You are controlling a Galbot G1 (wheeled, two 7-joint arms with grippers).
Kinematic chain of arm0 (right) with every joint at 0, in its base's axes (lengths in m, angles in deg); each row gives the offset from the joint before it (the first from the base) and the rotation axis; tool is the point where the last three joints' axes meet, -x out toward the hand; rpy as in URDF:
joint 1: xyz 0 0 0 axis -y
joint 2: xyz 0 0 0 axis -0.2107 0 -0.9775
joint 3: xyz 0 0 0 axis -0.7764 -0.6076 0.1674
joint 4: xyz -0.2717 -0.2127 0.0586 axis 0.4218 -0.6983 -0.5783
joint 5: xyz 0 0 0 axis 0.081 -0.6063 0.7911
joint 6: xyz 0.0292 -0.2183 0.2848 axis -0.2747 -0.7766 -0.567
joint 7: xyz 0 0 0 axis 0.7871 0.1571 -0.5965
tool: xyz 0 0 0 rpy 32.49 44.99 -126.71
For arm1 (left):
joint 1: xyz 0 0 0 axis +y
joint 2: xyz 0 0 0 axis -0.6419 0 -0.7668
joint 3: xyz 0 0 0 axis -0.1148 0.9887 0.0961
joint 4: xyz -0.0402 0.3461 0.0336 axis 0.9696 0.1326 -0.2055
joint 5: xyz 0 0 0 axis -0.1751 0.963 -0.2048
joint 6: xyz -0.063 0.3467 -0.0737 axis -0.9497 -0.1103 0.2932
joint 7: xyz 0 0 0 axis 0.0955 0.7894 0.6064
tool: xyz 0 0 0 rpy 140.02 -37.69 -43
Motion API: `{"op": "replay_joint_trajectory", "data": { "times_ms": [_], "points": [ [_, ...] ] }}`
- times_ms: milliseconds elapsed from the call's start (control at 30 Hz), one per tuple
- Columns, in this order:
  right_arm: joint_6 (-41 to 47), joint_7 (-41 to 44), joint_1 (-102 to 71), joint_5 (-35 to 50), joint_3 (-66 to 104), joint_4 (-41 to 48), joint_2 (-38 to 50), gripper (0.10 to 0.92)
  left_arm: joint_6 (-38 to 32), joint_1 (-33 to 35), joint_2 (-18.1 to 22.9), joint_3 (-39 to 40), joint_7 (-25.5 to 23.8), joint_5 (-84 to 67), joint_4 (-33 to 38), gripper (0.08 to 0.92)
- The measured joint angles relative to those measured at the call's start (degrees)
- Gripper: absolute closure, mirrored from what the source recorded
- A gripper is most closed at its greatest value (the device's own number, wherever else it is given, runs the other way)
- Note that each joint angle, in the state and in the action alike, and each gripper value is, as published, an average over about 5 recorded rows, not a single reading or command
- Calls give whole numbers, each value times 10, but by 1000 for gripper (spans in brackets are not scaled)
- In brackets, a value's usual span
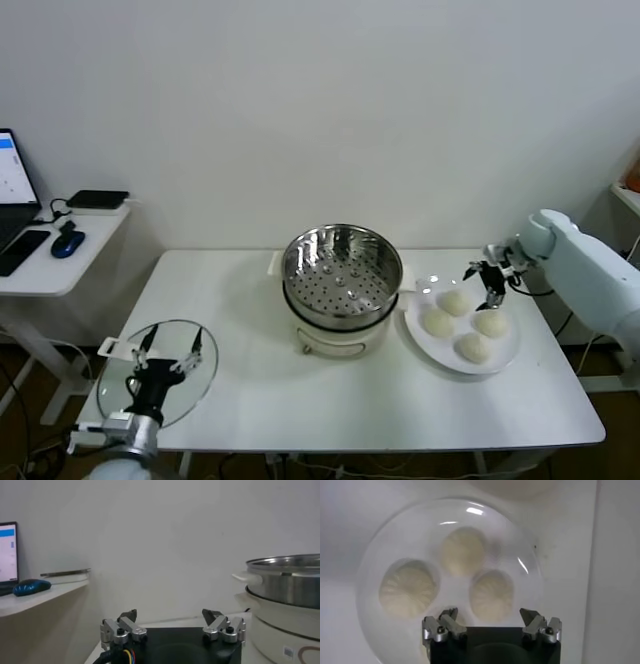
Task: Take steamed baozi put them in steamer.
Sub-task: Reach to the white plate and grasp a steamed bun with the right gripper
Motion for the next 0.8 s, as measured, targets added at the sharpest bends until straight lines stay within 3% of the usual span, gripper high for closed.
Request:
{"op": "replay_joint_trajectory", "data": {
  "times_ms": [800],
  "points": [
    [-37,-31,-28,-105,115,110,-73,203,-4,-5,-4,2,0,-4,-14,177]
  ]
}}
